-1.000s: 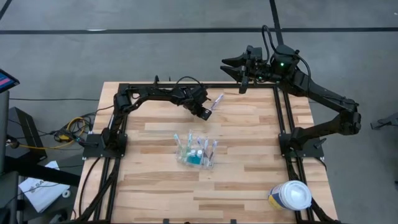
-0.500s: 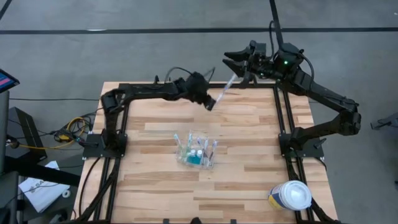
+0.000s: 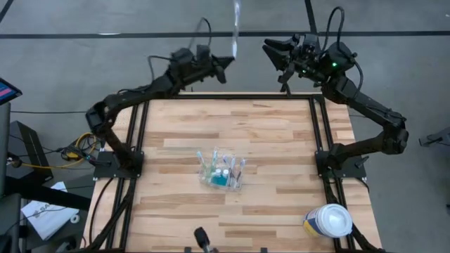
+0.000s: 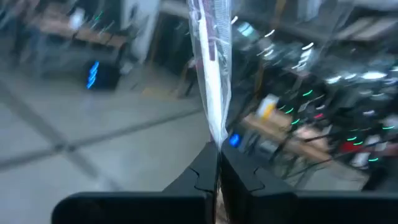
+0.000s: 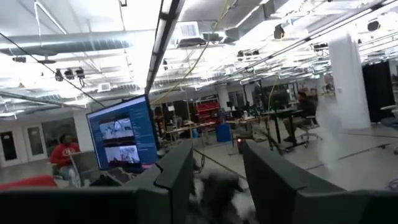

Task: Pick & Place toothbrushing station
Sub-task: Put the purple toothbrush into the transparent organizer

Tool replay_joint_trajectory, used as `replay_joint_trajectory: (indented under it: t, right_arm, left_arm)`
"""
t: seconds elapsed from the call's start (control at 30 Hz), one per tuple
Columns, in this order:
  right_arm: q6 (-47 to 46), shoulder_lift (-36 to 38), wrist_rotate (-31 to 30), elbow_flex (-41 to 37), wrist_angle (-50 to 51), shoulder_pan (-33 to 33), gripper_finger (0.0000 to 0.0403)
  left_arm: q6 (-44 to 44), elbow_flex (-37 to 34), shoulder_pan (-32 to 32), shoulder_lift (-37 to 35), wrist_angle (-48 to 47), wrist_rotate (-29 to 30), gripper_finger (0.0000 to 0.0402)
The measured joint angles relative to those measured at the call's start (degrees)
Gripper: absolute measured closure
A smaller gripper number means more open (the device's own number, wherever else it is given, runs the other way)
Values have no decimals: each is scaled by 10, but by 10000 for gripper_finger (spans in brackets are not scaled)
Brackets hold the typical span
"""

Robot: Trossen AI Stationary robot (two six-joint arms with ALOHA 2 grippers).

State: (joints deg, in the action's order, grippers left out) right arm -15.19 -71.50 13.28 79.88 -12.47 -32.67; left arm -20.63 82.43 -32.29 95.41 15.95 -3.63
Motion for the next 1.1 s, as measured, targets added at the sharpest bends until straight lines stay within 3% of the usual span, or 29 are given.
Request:
replay_joint_trajectory:
  t: [0.33,0.73,1.1]
  right_arm:
    - [-65,-49,50,1,-42,-5,260]
    - [-68,-102,80,94,-13,-5,238]
    - [-52,-110,82,101,-11,-6,247]
  left_arm:
    - [55,0,43,-52,22,-89,401]
    - [69,0,92,-52,25,-102,401]
    - [69,0,95,-52,25,-117,401]
